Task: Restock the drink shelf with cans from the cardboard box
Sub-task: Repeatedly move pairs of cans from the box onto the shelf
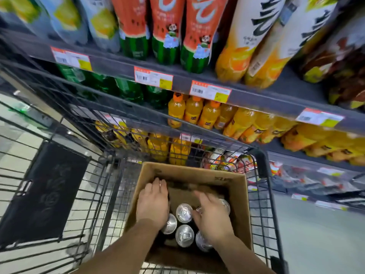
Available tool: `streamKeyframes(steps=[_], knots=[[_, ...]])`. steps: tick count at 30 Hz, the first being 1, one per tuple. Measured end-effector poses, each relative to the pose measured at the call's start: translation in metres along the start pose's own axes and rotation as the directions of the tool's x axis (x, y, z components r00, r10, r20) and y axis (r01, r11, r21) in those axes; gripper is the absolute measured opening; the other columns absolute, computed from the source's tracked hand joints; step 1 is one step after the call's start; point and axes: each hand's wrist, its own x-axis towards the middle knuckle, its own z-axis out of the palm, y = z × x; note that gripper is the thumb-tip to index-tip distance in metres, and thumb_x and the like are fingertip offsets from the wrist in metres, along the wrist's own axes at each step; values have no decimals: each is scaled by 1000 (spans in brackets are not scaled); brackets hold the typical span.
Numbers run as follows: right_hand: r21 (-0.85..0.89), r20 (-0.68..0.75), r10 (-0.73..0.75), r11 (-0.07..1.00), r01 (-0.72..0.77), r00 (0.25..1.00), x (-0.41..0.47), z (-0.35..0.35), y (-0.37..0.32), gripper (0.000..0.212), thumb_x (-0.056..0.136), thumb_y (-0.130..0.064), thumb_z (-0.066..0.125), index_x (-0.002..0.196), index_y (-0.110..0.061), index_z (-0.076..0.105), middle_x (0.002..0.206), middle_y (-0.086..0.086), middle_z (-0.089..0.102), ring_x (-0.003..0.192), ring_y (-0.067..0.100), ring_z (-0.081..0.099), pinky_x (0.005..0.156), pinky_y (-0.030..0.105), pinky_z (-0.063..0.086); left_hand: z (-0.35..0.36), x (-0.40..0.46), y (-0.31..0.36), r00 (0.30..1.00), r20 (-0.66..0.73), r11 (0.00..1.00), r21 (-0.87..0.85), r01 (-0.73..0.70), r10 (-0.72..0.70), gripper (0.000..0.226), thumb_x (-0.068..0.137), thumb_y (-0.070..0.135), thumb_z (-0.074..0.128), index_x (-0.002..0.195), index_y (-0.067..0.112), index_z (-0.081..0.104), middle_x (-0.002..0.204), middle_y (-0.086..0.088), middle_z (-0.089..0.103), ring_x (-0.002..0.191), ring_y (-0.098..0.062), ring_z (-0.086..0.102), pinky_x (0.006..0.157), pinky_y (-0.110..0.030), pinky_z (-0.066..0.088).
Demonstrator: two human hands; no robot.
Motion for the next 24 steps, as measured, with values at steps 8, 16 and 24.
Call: streamKeyframes(steps=[8, 16, 24], knots=[[1, -12, -19, 1000, 19, 1000, 13, 12, 7, 58, 94, -36, 57, 147, -29, 36, 141, -4, 48, 130, 17, 41, 111, 27, 31, 9, 14, 13, 996, -49, 994, 72, 84, -80, 64, 67, 10, 75, 126, -4, 57, 106, -20, 66, 87, -36, 60, 71, -42, 52], [-107, 80, -40, 993, 49, 996, 12, 19, 16, 64, 91, -37, 58, 149, -30, 31, 147, -3, 42, 136, 21, 34, 114, 33, 23, 9, 18, 11, 996, -65, 998, 36, 56, -54, 49, 53, 11, 82, 101, 9, 70, 79, -13, 66, 73, -34, 59, 61, -38, 52], [-246, 247, -66, 961, 128, 967, 26, 23, 10, 76, 82, -23, 62, 148, -36, 27, 154, 1, 30, 148, 26, 10, 118, 41, 2, -8, 6, 7, 999, 27, 956, -292, 32, -25, 63, 88, 28, 61, 144, 25, 31, 144, -2, 40, 122, -27, 48, 99, -37, 44]])
